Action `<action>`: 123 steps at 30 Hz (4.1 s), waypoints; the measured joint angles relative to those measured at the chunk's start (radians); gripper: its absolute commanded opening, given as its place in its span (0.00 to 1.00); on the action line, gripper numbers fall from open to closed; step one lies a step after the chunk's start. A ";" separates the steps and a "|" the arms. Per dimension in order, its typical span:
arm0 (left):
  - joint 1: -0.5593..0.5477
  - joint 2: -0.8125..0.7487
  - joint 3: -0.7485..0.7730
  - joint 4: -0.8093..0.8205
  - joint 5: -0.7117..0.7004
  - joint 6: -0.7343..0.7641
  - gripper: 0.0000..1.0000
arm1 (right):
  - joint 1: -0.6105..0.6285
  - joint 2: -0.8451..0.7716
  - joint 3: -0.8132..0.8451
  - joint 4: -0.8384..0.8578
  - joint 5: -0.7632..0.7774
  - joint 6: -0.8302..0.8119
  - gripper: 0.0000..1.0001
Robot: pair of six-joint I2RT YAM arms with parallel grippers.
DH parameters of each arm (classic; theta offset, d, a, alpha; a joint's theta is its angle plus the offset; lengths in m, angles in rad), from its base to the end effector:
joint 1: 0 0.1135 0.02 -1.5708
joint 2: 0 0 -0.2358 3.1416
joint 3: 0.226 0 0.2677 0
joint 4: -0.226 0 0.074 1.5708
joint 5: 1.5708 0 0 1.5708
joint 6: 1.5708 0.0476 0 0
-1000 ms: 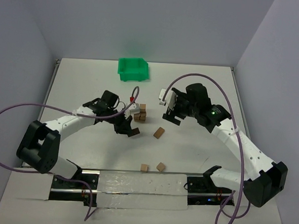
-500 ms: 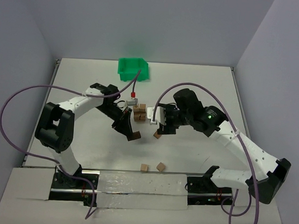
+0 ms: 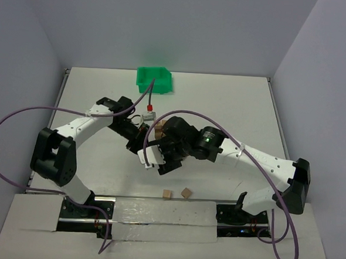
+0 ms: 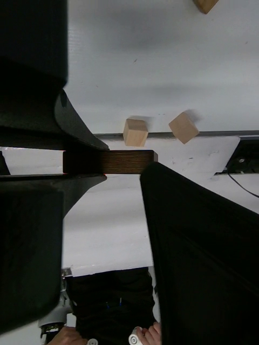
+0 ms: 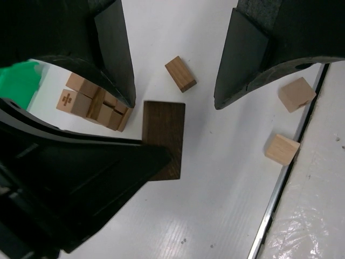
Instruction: Build the wood block tower
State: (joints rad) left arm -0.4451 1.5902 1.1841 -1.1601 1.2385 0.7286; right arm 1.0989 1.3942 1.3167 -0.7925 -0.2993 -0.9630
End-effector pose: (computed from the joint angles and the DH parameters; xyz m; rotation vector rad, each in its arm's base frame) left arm 0.2409 -0.1648 0.2118 1.3490 2.0213 -1.7139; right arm 0.1331 0.2917 0.2939 -2.1534 1.1342 0.4259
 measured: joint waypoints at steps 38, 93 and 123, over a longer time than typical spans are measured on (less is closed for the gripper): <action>0.023 -0.021 -0.023 0.030 0.054 -0.045 0.01 | 0.089 0.014 -0.068 0.135 0.264 -0.052 0.59; 0.313 -0.101 0.004 0.138 0.017 -0.110 0.99 | -0.137 0.016 -0.028 0.090 0.158 0.008 0.25; 0.515 -0.382 -0.036 0.712 -0.221 -0.493 0.99 | -0.445 0.310 0.165 0.181 -0.253 0.125 0.25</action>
State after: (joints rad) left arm 0.0696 1.2078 1.1480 -0.4479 1.0179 0.2354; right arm 0.6542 1.7047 1.4820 -0.6117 -0.5524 -0.8379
